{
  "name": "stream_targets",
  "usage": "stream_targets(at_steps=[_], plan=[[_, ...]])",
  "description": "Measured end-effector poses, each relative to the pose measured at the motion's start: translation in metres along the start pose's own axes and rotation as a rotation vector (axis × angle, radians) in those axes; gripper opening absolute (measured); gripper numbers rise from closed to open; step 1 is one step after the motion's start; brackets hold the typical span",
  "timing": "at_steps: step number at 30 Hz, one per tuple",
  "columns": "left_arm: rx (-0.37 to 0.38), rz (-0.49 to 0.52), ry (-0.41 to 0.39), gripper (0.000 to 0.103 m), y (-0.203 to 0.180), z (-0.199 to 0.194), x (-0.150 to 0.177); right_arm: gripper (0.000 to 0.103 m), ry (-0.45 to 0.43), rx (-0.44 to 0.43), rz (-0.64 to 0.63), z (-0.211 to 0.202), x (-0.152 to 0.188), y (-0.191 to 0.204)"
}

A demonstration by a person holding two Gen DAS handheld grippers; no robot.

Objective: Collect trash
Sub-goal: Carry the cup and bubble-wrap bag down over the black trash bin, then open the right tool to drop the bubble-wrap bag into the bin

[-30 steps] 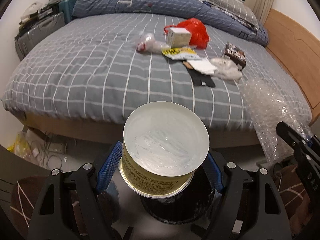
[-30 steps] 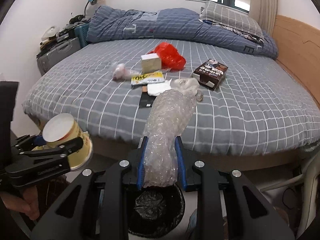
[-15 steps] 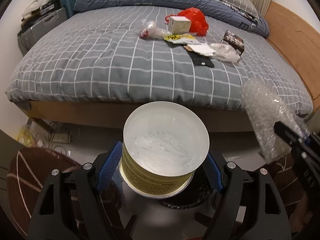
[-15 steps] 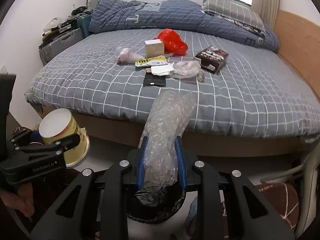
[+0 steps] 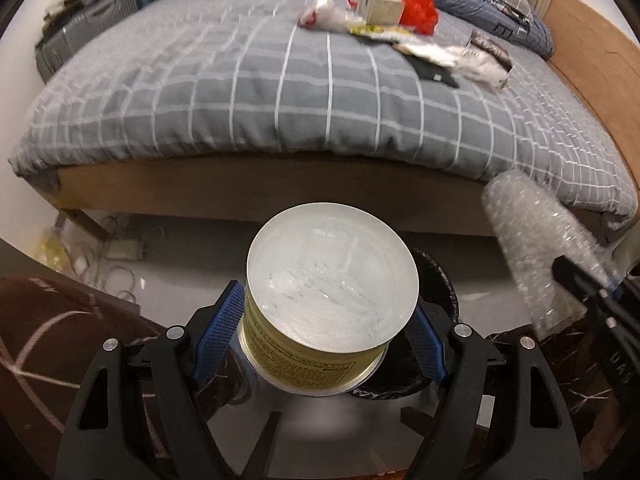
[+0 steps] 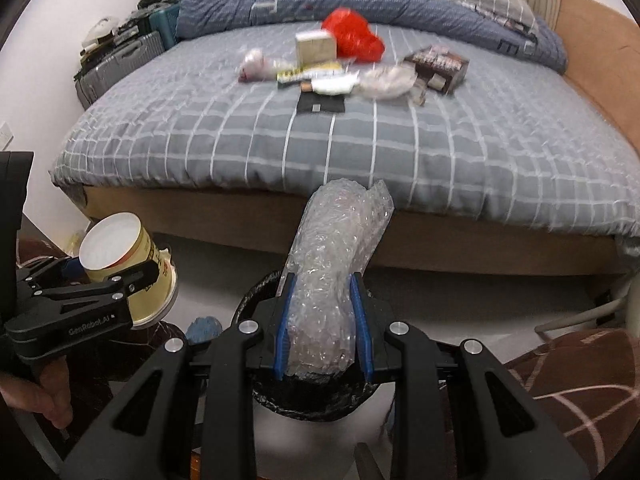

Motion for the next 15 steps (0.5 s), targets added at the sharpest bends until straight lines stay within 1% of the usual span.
stream_targets(at_steps=[2,3,6,8,11,15], plan=[[-0.001,0.009,0.010,0.075,-0.001,0.013,0.000,0.026,0.031,0.004,-0.001,0.017,0.003,-0.001],[-0.015,0.019,0.018,0.075,-0.003,0.020,0.000,0.025,0.045,0.004,0.001,0.025,0.006,-0.002],[-0.012,0.028,0.037,0.075,-0.007,0.036,0.000,0.026,0.095,-0.007,0.010,0.046,0.010,-0.002],[-0.027,0.038,0.056,0.075,-0.008,0.047,0.004,0.025,0.113,0.004,0.001,0.057,0.014,-0.003],[-0.024,0.016,0.111,0.075,-0.005,0.067,0.009,0.026,0.160,0.009,0.012,0.075,0.021,-0.005],[-0.035,0.004,0.145,0.075,-0.002,0.086,0.012,0.025,0.197,0.003,0.000,0.092,0.025,-0.003]])
Point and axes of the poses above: each gripper's, at about its wrist camera, not at the fingertips, and z roughly the way its jaws point, y to its left, x to its underside, the point moved 5 cm from there along z, roughly the way its jaws point, and after that the axes turned 6 degrees about -x, right-handed, at the moved point
